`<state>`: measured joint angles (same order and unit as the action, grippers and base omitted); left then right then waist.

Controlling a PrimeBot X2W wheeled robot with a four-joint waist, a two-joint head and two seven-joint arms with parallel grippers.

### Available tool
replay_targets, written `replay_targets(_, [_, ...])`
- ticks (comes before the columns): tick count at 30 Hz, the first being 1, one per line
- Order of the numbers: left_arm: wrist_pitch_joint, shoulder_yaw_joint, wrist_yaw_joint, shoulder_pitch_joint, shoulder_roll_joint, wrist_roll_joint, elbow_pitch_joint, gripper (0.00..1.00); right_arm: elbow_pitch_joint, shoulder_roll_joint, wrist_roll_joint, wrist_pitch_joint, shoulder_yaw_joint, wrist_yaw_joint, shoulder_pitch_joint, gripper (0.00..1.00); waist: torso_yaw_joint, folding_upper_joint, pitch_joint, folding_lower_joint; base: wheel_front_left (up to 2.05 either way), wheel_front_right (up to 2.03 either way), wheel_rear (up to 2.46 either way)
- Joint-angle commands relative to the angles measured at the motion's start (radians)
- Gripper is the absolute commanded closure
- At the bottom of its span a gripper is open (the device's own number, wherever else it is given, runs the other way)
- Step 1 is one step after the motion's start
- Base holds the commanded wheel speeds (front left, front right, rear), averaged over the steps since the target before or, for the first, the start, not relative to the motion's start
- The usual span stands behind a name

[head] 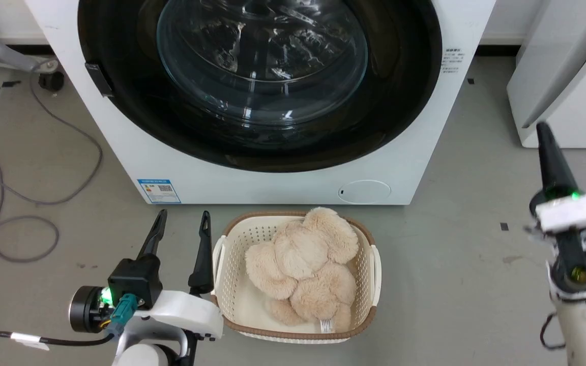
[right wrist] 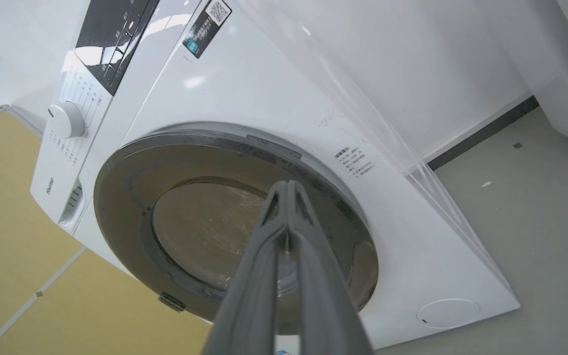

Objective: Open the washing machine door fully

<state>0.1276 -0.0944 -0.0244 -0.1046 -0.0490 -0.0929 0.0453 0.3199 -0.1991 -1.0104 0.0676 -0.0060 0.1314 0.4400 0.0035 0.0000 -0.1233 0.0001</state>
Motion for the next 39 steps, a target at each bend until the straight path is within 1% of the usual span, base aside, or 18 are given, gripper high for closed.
replay_targets(1, [0.011,-0.007,-0.004,-0.016,-0.001,-0.007,0.002,0.0,0.02,-0.014,-0.042,0.002,0.006,0.0,0.043,1.0,-0.001,0.0,-0.006,-0.0001,0.0,0.0,0.0])
replay_targets(11, [0.032,-0.026,-0.005,-0.047,-0.001,-0.018,0.005,0.0,0.202,-0.083,-0.2,0.008,0.102,0.0,0.283,1.0,0.005,0.0,-0.048,-0.0001,0.0,0.0,0.0])
replay_targets(18, [0.046,-0.044,-0.008,-0.07,-0.001,-0.029,0.003,0.0,0.335,-0.124,-0.29,-0.034,0.193,0.0,0.471,1.0,0.015,0.0,-0.09,-0.0001,0.0,0.0,0.0])
replay_targets(25, [0.061,-0.059,-0.012,-0.095,-0.001,-0.042,0.004,0.0,0.466,-0.149,-0.361,-0.125,0.299,0.0,0.661,1.0,0.024,0.0,-0.131,-0.0001,0.0,0.0,0.0])
replay_targets(34, [0.08,-0.083,-0.022,-0.132,-0.001,-0.061,0.001,0.0,0.645,-0.168,-0.449,-0.286,0.424,-0.001,0.896,1.0,0.037,0.0,-0.181,-0.0001,0.0,0.0,0.0])
replay_targets(39, [0.09,-0.097,-0.029,-0.152,-0.001,-0.071,-0.002,0.0,0.723,-0.174,-0.487,-0.382,0.496,-0.001,1.002,1.0,0.044,0.0,-0.206,-0.0001,0.0,0.0,0.0])
